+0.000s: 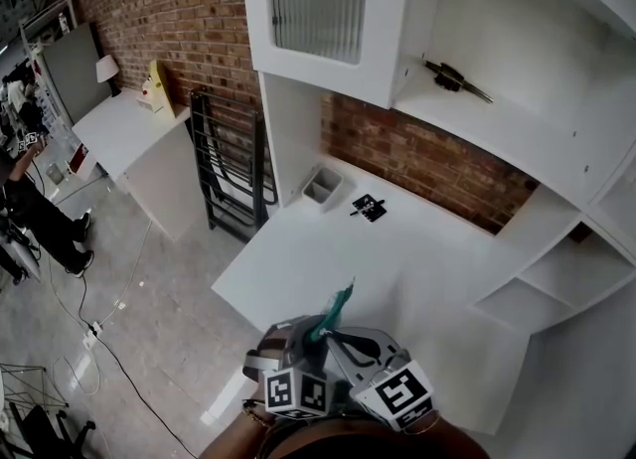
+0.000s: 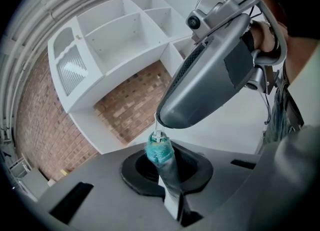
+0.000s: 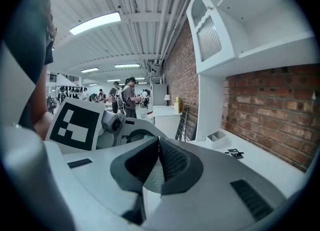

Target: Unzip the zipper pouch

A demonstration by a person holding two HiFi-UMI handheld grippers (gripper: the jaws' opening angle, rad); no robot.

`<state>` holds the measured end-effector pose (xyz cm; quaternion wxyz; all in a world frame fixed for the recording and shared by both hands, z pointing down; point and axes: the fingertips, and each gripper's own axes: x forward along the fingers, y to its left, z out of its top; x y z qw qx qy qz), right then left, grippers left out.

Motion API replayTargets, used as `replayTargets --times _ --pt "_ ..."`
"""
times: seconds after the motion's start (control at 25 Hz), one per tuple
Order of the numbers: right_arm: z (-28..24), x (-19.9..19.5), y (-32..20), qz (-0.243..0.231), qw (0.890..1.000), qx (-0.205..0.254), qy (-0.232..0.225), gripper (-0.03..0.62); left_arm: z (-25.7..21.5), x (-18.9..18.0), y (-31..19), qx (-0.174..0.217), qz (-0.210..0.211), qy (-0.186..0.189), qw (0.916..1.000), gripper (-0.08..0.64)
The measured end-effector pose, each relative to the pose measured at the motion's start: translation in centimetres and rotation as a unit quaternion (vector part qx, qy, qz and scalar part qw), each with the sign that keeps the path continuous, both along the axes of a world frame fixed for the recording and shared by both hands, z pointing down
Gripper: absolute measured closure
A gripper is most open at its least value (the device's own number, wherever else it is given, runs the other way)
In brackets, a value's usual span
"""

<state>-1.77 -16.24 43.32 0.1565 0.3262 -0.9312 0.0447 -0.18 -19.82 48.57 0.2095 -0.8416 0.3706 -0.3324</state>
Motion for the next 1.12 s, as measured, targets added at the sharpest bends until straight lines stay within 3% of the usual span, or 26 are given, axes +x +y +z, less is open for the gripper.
replayTargets --times 0.16,1.12 --pt "0.6 1.4 -0.9 0.034 0.999 -0.006 0.012 0.588 -0.2 0.2 0.3 -0.005 -0.003 0.006 1.0000 0.554" --pt "2.2 4.0 -2.5 0.061 0.998 -0.012 0.034 0.588 -0.2 1.0 1.2 -0.015 0.010 0.029 0.9994 0.554"
